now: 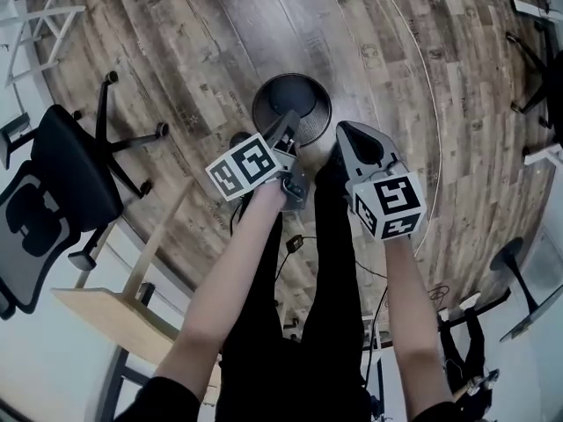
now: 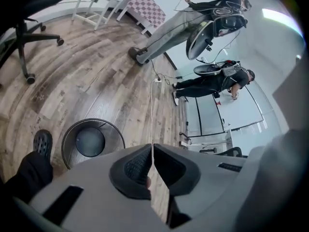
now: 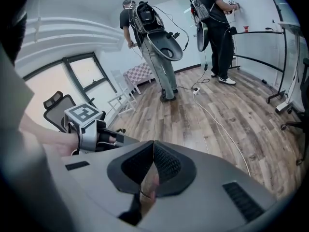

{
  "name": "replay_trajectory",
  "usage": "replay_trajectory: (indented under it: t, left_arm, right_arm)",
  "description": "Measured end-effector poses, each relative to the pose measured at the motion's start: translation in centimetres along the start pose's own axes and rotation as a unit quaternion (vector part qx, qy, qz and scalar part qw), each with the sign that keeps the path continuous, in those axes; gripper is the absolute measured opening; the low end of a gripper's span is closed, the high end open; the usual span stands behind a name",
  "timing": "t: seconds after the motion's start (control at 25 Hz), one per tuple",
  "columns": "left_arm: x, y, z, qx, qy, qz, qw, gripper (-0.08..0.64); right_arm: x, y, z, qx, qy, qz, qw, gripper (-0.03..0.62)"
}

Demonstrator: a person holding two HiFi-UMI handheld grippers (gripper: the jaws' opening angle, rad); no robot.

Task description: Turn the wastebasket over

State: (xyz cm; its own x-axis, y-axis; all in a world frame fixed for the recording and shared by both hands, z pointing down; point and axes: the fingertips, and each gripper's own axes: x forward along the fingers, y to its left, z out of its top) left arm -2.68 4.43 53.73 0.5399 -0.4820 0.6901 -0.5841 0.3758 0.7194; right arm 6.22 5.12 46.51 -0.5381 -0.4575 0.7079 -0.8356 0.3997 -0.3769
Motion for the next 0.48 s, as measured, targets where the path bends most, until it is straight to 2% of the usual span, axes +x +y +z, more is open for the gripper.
replay_trajectory:
  t: [0.32,0.36,0.4,0.44,0.48]
  left_arm:
    - [3.9,4.3,1.2,-0.058,-0.023,0.002,0.9981,0.023]
    - [4.4,4.7,1.4,-0.063,-0.024,0.001,0.9977,0.037]
    - [4.9,5.0,1.4,-0.068,-0.024,-0.001,0.9974,0.096]
    - [5.5,5.3,1.3,-0.073,-0.022,-0.001,0.9971,0.123]
    - [5.9,5.6,1.3,-0.076,-0.021,-0.001,0.9969,0.123]
  right_arm:
    - [4.0,-2.0,-2.4,-0.044,0.031,0.025,0.998,0.032]
    - [4.4,-2.2,-2.4,-0.052,0.034,0.028,0.998,0.032]
    - [4.9,-2.4,-2.4,-0.06,0.036,0.031,0.997,0.032]
    - [5.2,-2.6,-2.4,-0.067,0.039,0.033,0.996,0.032]
    - [5.6,-2.8,-2.5,-0.074,0.041,0.035,0.996,0.032]
